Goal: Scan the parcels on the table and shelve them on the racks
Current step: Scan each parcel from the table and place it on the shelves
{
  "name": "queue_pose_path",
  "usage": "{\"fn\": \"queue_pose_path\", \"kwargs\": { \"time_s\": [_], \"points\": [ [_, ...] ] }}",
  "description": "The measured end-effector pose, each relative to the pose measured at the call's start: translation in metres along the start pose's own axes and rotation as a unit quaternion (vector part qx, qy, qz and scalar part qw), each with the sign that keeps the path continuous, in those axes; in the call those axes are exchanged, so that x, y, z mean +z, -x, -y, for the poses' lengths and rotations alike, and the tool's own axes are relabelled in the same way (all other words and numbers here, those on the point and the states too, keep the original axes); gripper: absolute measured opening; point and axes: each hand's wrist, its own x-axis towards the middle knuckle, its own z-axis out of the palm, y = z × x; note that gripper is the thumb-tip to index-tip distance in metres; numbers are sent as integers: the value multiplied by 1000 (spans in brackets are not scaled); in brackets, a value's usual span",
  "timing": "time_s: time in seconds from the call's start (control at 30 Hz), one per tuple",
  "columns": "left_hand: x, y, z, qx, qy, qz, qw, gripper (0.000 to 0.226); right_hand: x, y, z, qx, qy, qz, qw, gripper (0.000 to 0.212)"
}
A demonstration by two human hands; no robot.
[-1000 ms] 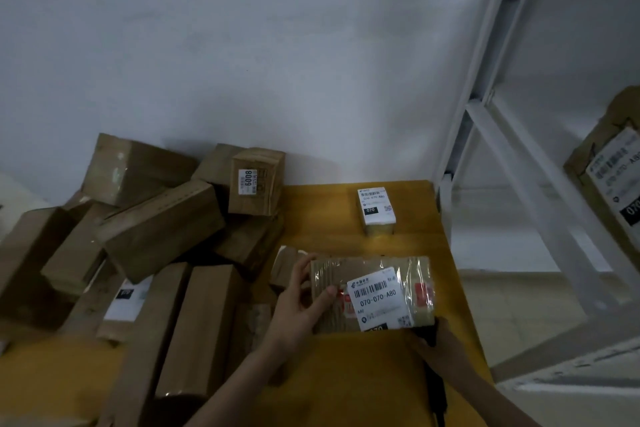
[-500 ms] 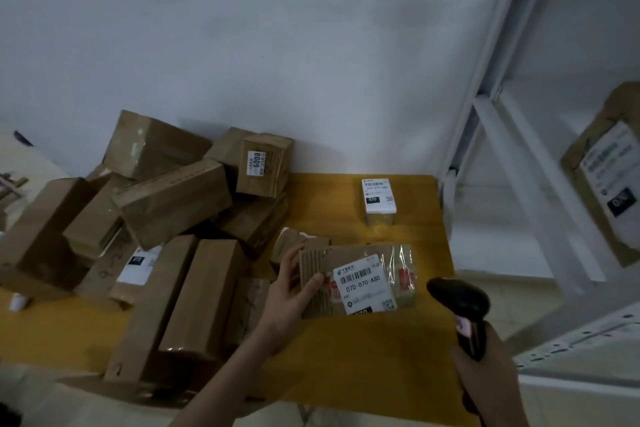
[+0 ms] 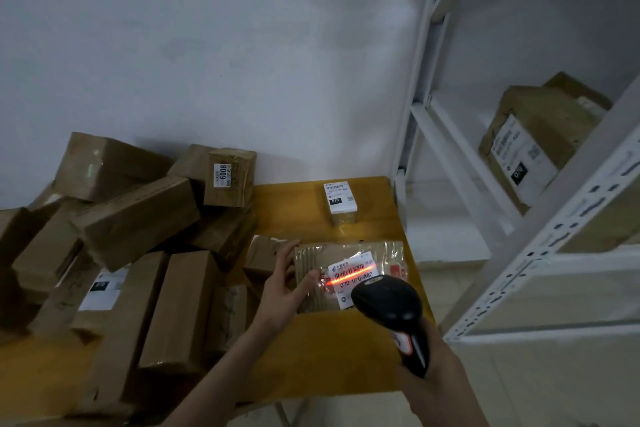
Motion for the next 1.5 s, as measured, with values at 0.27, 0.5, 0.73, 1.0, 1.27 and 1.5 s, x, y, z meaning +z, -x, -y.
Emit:
{"fn": "queue_pose_path", "kwargs": {
  "time_s": [0.27,0.5,0.73,1.0,1.27,1.5],
  "points": [
    [-6,11,1,-12,18,3,1000,59,0,5,6,37,-49,-18,998,41],
    [-43,24,14,-36,29,-40,998,58,5,-53,-55,118,-79,-121,982,30],
    [-76,35,25,-47,9,-57,997,70,50,-132,-111,152,14,-100,983,10],
    [-83,36,35,-56,25,-53,997,69,74,-166,-148,153,58,-77,984,15],
    [-72,35,27,-46,33,-26,998,71,67,-159,-158,166,25,-82,982,45],
    [-2,37,-11,-13,69,97,993,49,-15,-56,-88,-18,-220,-117,968,47]
  ]
}}
